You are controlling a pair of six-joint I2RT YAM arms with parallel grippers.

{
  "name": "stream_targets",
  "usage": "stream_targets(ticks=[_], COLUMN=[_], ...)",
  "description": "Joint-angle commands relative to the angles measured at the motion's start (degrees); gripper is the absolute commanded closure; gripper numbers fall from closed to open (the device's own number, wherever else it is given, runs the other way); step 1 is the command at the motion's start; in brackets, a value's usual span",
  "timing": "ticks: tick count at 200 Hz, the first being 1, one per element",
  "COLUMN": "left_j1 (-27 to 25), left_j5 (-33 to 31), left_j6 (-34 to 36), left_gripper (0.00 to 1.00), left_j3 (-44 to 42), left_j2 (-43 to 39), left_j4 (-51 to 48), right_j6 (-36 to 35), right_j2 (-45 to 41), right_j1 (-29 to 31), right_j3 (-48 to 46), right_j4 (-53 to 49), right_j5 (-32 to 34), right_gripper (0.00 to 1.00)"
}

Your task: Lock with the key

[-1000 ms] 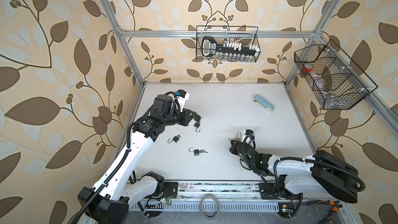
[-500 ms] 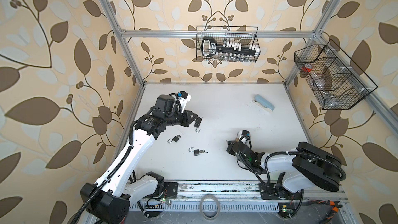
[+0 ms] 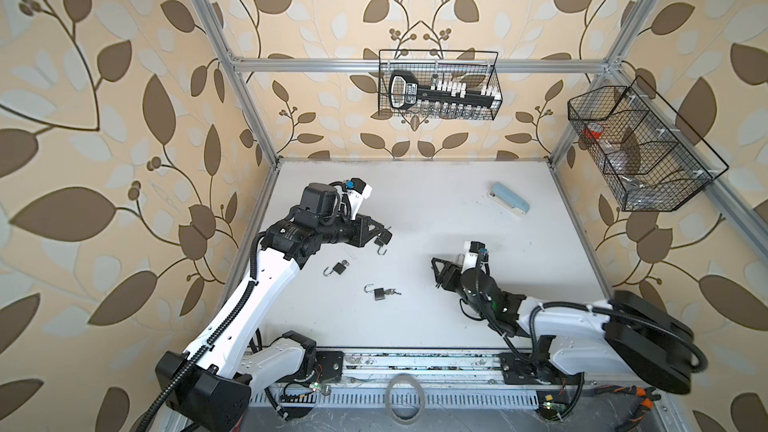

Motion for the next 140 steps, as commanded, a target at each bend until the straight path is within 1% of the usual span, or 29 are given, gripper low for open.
stream_targets(ticks=[1, 10, 22, 29, 48, 56, 70, 86, 99, 140], left_j1=[0.33, 0.20, -0.32, -0.90, -3.84, -5.74, -9.11, -11.14, -12.00, -12.46], left_j5=[6.54, 9.56, 12.57, 13.04, 11.57, 10.81, 8.40, 7.24, 6.25, 5.03], left_j6=[1.03, -0.48, -3.53, -5.65, -10.04, -10.62, -10.66, -10.85, -10.48, -10.28], left_gripper=[1.00, 1.00, 1.00, 1.00, 1.00, 1.00, 1.00, 1.00, 1.00, 1.00], left_j3=[1.62, 2.24, 2.92, 3.52, 4.50, 5.08, 6.46, 7.18, 7.48, 7.58], left_j2=[0.77, 2.52, 4.61, 5.67, 7.73, 8.47, 9.70, 10.61, 10.80, 10.71], left_j4=[1.27, 1.63, 3.29, 4.15, 6.37, 6.96, 6.83, 7.22, 7.39, 7.06], right_j6=[-20.00, -28.75, -37.92, -43.16, -54.13, -57.58, -62.62, -66.55, -67.90, -65.47], right_j2=[-9.96, -13.88, -17.59, -18.99, -21.00, -21.15, -20.06, -17.64, -15.86, -11.52], right_j1=[-0.17, -0.12, -0.16, -0.13, -0.13, -0.14, -0.17, -0.24, -0.43, -0.57], right_j3=[-0.23, -0.01, 1.01, 1.88, 4.24, 5.07, 7.31, 10.58, 12.55, 16.42], right_j4=[-1.46, -2.45, -5.31, -7.69, -11.03, -11.20, -12.13, -13.85, -14.44, -15.46], right_j5=[-4.98, -8.25, -11.61, -13.45, -17.14, -18.21, -18.14, -17.73, -17.94, -18.98], right_gripper=[0.30, 0.29, 0.29, 0.24, 0.17, 0.16, 0.16, 0.16, 0.17, 0.26])
